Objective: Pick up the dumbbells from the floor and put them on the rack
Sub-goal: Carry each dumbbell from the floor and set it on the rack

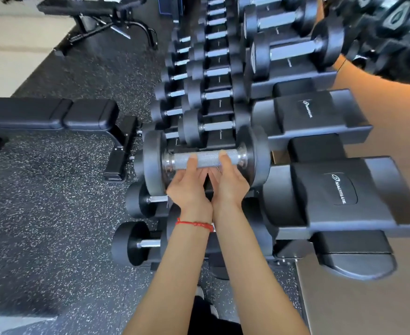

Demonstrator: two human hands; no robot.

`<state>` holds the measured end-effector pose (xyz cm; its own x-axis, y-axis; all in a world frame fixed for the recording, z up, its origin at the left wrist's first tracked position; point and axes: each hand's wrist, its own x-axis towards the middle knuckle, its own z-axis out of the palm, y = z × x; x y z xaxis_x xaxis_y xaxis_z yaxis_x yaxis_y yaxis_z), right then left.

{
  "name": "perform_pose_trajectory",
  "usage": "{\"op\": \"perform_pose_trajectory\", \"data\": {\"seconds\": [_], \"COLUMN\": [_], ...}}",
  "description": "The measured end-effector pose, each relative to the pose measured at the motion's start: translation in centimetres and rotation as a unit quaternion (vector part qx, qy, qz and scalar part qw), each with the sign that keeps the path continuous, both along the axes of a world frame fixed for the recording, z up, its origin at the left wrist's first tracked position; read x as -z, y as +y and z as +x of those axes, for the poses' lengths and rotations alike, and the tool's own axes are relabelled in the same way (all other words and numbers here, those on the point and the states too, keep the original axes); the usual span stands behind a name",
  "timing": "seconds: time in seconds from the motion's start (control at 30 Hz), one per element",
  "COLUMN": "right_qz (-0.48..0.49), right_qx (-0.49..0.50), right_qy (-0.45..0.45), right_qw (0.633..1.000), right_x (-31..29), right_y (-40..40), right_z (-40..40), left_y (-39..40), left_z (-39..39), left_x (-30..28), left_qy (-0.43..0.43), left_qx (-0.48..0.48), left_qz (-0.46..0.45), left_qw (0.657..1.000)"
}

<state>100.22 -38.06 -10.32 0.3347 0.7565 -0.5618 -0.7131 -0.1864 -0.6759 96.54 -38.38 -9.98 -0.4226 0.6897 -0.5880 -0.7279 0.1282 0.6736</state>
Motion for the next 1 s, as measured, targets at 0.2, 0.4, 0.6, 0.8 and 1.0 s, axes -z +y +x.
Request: {"op": "perform_pose_trajectory", "data": {"seconds": [0.2, 0.4, 0.6, 0.8, 1.0], "right_qz": [0.021, 0.041, 0.052, 0.063, 0.060], "right_qx": [0.045, 0.058, 0.053, 0.036, 0.043], "right_qy": [-0.002, 0.007, -0.001, -0.008, -0.016], "right_qw": [0.999, 0.997, 0.997, 0.997, 0.997], "right_x": [-1.0, -2.6, -3.6, -4.6, -4.7], "right_y": [3.4, 5.9, 8.3, 10.4, 12.6], "right_z": [1.8, 4.6, 9.0, 14.1, 19.0], "left_y": [3.3, 6.2, 8.5, 10.4, 12.3], "left_z": [1.9, 4.6, 9.0, 14.2, 19.1], "left_x": [-1.4, -2.5, -3.7, -4.4, -5.1], "left_qy": [-0.005, -0.003, -0.006, -0.004, -0.017], "left_qx": [0.038, 0.050, 0.050, 0.031, 0.025], "left_qz": [0.013, 0.037, 0.051, 0.046, 0.046], "left_qw": [0.999, 0.998, 0.997, 0.998, 0.998]}}
